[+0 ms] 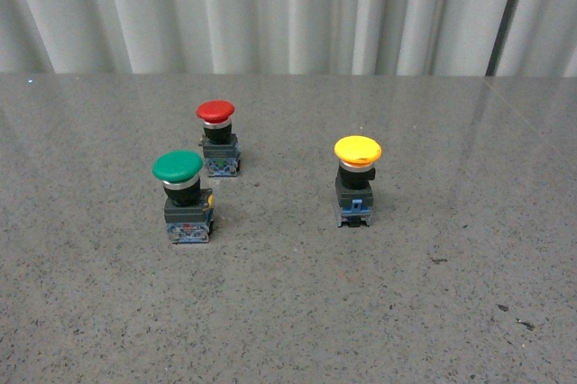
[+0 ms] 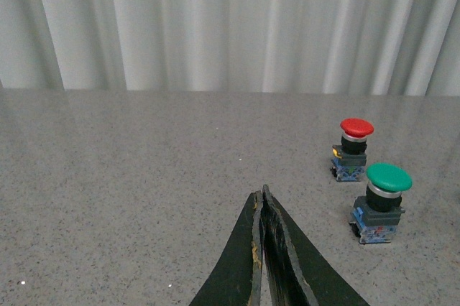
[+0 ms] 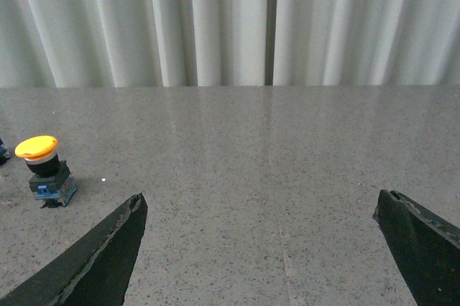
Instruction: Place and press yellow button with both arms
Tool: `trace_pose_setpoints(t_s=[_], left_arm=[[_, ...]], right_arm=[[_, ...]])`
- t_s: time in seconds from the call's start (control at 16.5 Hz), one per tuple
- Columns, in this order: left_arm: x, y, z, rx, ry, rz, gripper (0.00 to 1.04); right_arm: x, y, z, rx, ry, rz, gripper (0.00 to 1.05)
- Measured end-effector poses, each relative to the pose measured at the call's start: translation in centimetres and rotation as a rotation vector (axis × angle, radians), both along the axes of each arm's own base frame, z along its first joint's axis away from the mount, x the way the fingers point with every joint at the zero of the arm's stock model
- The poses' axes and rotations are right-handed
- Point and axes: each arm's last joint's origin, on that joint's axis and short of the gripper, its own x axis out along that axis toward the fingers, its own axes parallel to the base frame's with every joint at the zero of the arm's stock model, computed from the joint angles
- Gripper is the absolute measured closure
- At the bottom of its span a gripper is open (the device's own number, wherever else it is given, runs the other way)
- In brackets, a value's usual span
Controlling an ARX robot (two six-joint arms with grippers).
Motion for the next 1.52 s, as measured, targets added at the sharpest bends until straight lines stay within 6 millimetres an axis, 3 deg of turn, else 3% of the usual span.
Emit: trace_pose_setpoints(t_s=[0.91, 1.15, 1.46, 1.52], left_arm=[[-1.5, 0.0, -0.4, 0.0, 0.018, 0.0, 1.03], [-1.5, 0.0, -0.4, -0.001, 0.014, 0.001, 0.68], [-1.5, 0.0, -0.4, -0.001, 0.014, 0.0, 0.14], [-1.5, 0.0, -0.4, 0.0, 0.014, 0.001, 0.05]], right_arm=[[0.0, 0.0, 0.0, 0.0, 0.0, 0.0, 0.07], [0.0, 0.0, 0.0, 0.0, 0.0, 0.0, 0.07], [0.0, 0.0, 0.0, 0.0, 0.0, 0.0, 0.07], [0.0, 0.1, -0.1, -0.002, 0.101, 0.04, 0.07]])
